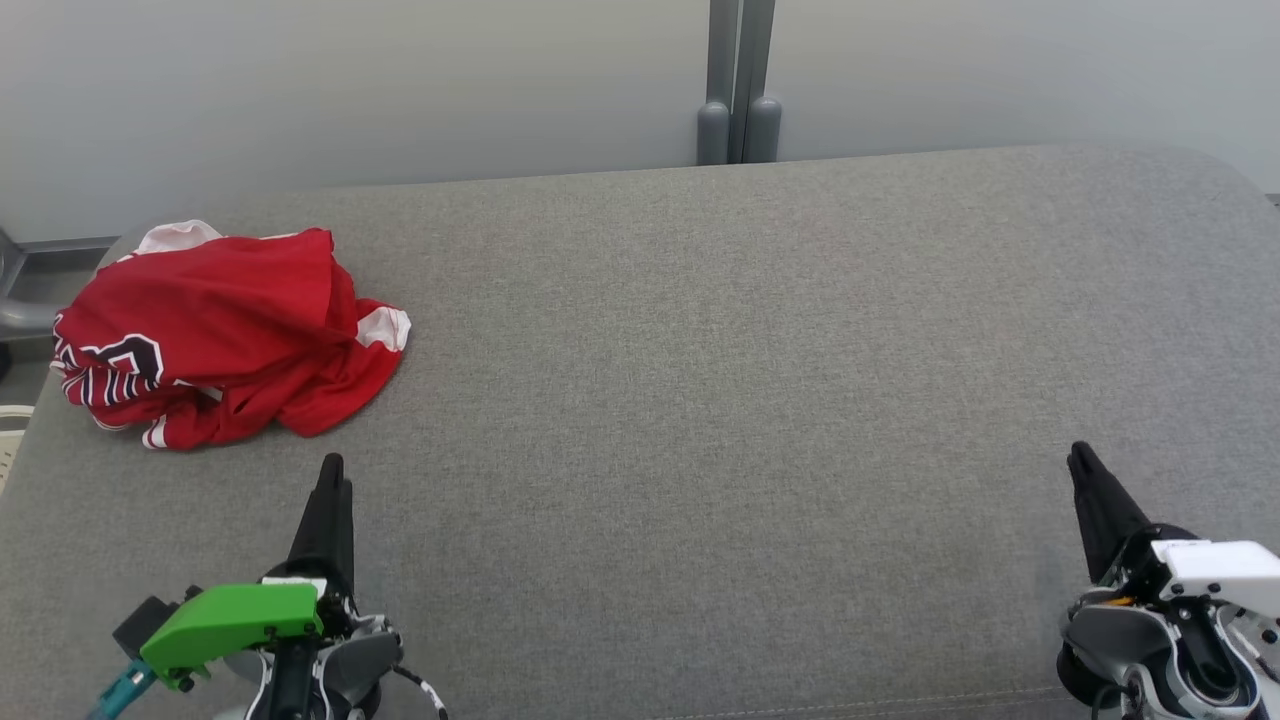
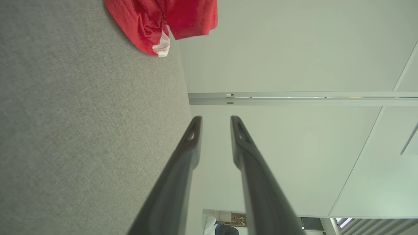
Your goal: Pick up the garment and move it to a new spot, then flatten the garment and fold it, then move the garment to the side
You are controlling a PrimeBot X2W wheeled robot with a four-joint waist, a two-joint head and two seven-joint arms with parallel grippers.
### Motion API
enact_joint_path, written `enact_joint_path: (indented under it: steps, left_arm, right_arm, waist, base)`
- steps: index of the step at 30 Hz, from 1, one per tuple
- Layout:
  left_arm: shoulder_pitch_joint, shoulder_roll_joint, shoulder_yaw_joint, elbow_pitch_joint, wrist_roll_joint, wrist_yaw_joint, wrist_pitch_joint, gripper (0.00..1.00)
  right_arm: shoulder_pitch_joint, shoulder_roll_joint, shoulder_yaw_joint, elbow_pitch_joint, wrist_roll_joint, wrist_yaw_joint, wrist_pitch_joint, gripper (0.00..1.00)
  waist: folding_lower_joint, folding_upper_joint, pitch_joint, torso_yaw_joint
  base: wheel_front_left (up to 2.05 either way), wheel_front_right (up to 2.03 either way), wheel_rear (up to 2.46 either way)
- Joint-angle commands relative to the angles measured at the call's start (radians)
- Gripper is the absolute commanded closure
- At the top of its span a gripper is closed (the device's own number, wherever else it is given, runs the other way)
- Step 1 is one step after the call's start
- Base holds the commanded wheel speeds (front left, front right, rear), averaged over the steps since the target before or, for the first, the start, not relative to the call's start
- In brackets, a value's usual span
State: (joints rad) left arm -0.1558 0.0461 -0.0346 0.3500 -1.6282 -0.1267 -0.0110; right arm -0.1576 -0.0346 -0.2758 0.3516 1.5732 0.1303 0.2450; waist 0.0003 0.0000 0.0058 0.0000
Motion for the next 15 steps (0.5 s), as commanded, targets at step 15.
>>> enact_joint_path:
  steps: [15]
  left_arm:
    - [0.013, 0.001, 0.008, -0.054, 0.115, 0.008, -0.05, 0.0]
  right_arm:
    - [0.008, -0.004, 0.079, -0.043, -0.075, 0.0, -0.1, 0.0]
  waist:
    - [-0.0001, 0.0, 0.0, 0.002]
  base:
    - [0.0, 0.0, 0.0]
